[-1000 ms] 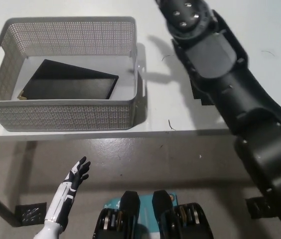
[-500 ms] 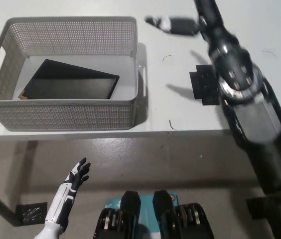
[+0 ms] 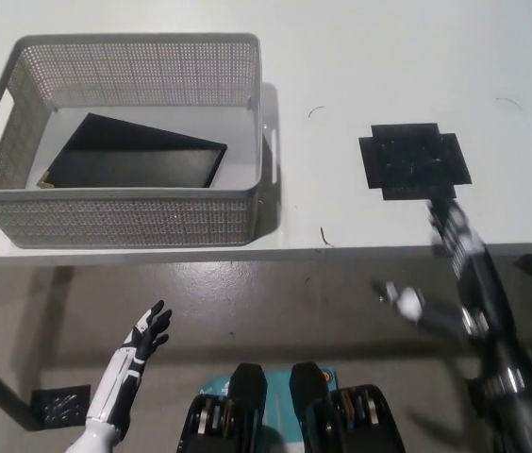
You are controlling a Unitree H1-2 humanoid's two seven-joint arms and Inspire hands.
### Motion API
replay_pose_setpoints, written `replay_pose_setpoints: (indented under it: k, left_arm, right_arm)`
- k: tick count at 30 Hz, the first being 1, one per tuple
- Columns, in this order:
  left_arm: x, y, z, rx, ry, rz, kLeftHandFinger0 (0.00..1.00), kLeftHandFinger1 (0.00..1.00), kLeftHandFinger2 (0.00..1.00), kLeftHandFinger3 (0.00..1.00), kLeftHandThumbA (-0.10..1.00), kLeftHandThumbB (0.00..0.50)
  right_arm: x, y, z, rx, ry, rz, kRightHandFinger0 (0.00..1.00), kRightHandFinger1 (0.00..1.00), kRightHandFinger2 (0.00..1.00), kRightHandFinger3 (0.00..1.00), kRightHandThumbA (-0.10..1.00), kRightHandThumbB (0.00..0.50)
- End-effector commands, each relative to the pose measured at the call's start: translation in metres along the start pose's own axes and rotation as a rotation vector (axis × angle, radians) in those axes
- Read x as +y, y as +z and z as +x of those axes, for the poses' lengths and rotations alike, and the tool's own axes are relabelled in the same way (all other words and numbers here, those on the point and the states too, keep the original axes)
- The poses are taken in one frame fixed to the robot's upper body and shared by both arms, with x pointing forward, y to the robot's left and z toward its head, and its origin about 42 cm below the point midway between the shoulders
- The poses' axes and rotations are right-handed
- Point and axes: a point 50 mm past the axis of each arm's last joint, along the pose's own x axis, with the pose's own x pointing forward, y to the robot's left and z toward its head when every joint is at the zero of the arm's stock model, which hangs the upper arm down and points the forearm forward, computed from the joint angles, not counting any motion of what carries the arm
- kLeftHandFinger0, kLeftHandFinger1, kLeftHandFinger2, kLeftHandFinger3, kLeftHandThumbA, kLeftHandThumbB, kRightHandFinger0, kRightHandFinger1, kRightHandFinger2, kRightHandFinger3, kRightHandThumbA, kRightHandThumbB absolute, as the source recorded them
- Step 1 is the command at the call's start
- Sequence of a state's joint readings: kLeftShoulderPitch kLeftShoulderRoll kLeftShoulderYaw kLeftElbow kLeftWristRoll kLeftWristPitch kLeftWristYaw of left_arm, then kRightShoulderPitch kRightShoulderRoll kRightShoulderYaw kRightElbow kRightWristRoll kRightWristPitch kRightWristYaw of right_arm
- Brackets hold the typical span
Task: A notebook is kept standing on the table on the right hand side and a container is kept on the left hand side and the robot uses its right hand to grab the notebook and places it in the container
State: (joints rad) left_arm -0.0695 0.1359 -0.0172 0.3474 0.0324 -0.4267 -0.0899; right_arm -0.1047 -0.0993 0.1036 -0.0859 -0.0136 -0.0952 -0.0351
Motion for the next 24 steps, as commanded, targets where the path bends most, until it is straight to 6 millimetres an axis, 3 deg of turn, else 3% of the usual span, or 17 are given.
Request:
replay_pose_setpoints:
  k: [1,4,8,13,15,24]
  left_arm:
    - [0.007,0.016,0.016,-0.096,-0.013,-0.008,1.00,1.00,1.00,1.00,1.00,0.341]
    - [0.008,0.016,0.016,-0.096,-0.015,0.007,1.00,1.00,1.00,1.00,1.00,0.343]
    - [0.008,0.017,0.017,-0.102,-0.010,0.003,1.00,1.00,1.00,1.00,1.00,0.344]
    - [0.011,0.020,0.021,-0.112,-0.009,0.005,1.00,1.00,1.00,1.00,1.00,0.351]
    - [0.010,0.020,0.020,-0.115,-0.013,-0.006,1.00,1.00,1.00,1.00,1.00,0.338]
    - [0.012,0.020,0.018,-0.113,-0.007,-0.001,1.00,1.00,1.00,1.00,1.00,0.304]
  right_arm:
    - [-0.003,0.013,-0.020,-0.180,-0.036,0.123,1.00,1.00,1.00,1.00,0.93,0.182]
    - [-0.001,-0.013,-0.033,-0.076,-0.038,0.123,1.00,1.00,1.00,1.00,0.98,0.215]
    - [-0.003,-0.037,-0.039,-0.019,-0.031,0.105,1.00,1.00,1.00,1.00,1.00,0.207]
    - [-0.005,-0.043,-0.033,0.013,0.013,0.123,1.00,1.00,1.00,1.00,1.00,0.235]
    - [-0.006,-0.045,-0.033,0.010,0.035,0.122,1.00,1.00,1.00,1.00,1.00,0.201]
    - [-0.004,-0.047,-0.027,0.019,0.076,0.124,1.00,1.00,1.00,1.00,1.00,0.207]
